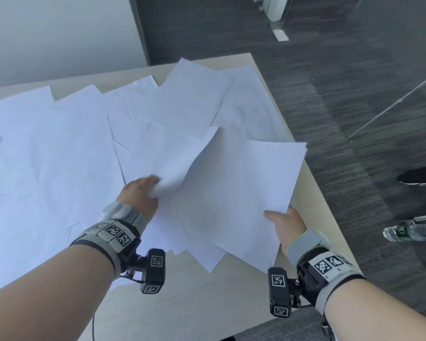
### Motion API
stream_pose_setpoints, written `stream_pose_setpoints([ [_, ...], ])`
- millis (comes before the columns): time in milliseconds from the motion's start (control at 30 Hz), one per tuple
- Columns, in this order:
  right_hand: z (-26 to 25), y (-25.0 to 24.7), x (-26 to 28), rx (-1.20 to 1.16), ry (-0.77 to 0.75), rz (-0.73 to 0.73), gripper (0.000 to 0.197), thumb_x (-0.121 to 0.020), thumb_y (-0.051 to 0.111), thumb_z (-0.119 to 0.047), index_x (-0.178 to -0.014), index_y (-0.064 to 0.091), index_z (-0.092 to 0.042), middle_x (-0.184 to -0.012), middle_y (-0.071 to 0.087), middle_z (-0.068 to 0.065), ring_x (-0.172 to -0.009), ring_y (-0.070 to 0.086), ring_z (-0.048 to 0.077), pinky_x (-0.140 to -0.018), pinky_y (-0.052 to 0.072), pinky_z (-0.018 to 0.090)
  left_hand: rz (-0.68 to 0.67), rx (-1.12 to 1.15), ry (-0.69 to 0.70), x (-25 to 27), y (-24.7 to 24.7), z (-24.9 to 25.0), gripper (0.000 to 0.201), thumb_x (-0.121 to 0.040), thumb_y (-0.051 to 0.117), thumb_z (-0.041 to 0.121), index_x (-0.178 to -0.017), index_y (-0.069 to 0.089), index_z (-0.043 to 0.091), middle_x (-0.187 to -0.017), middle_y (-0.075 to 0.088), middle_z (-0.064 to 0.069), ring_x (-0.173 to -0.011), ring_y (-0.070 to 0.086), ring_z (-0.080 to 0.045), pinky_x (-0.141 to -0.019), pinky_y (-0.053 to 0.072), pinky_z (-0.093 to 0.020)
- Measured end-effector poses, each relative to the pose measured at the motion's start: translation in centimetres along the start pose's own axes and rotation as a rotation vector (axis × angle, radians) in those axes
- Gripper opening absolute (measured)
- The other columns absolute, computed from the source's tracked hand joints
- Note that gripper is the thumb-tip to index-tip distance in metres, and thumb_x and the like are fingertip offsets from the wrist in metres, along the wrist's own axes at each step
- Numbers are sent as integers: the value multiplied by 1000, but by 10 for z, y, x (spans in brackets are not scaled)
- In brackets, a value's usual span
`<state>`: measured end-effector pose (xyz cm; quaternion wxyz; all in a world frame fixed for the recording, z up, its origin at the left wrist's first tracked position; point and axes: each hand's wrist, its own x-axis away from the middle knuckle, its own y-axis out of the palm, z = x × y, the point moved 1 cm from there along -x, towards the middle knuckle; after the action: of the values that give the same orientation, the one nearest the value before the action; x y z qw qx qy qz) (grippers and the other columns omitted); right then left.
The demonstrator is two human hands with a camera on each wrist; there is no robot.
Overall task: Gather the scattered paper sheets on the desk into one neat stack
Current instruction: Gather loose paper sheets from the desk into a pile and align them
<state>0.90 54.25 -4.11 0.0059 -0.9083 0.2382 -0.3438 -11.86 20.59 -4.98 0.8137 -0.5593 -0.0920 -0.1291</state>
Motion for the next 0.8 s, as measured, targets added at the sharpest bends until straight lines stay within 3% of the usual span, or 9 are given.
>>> stream_pose_setpoints([
  [100, -1, 9, 1, 12, 23, -37, 26, -91, 57, 6, -93, 70, -17, -95, 72, 7, -87, 67, 29, -72, 53, 33, -51, -14, 47, 4, 1, 2, 51, -89, 50, 8, -129, 60, 38, -123, 68, 5, -123, 58, -28, -101, 45, -37],
  [167, -3, 16, 1, 18, 41, -54, 25, -91, 57, 5, -93, 71, -16, -97, 72, 10, -90, 67, 32, -78, 54, 38, -94, -14, 106, 11, 5, 9, 40, -101, 48, 21, -133, 62, 40, -139, 63, 11, -138, 50, -23, -113, 38, -37],
  [233, -6, 23, 0, -5, 73, -72, 23, -92, 57, 4, -93, 71, -15, -96, 72, 11, -89, 67, 32, -76, 54, 38, -95, 7, 187, 22, 8, 23, 35, -106, 48, 31, -137, 63, 34, -149, 56, 13, -144, 44, -19, -120, 30, -34],
  [400, -10, 41, -2, -44, 165, -101, 19, -92, 59, -2, -103, 70, -13, -99, 73, 10, -84, 68, 29, -74, 53, 37, -121, 123, 339, 54, 22, 58, 34, -105, 52, 32, -136, 65, 34, -147, 56, 15, -144, 45, -19, -116, 32, -30],
  [533, -16, 47, 3, -79, 162, -91, 16, -94, 58, -4, -92, 70, -14, -91, 72, 11, -79, 67, 30, -75, 53, 37, -161, 180, 303, 66, 36, 69, 39, -102, 46, 43, -139, 60, 42, -152, 48, 20, -150, 35, -17, -118, 29, -27],
  [633, -15, 48, 7, -114, 173, -68, 12, -98, 60, -26, -97, 70, -19, -100, 73, 9, -87, 68, 29, -82, 53, 41, -180, 213, 340, 71, 36, 71, 58, -92, 29, 58, -137, 62, 42, -150, 50, 20, -150, 36, -18, -117, 27, -25],
  [700, -12, 47, 7, -49, 175, -76, 33, -93, 60, -54, -102, 69, -24, -104, 75, 3, -96, 69, 28, -92, 55, 45, -216, 170, 419, 73, 38, 72, 65, -89, 23, 59, -135, 64, 40, -148, 52, 20, -148, 39, -21, -115, 24, -22],
  [800, -10, 50, 5, -11, 214, -110, 71, -69, 64, -81, -110, 69, -24, -106, 75, 2, -102, 70, 29, -96, 54, 52, -253, 135, 534, 79, 41, 83, 60, -92, 26, 53, -134, 66, 35, -145, 58, 16, -144, 47, -25, -118, 29, -29],
])
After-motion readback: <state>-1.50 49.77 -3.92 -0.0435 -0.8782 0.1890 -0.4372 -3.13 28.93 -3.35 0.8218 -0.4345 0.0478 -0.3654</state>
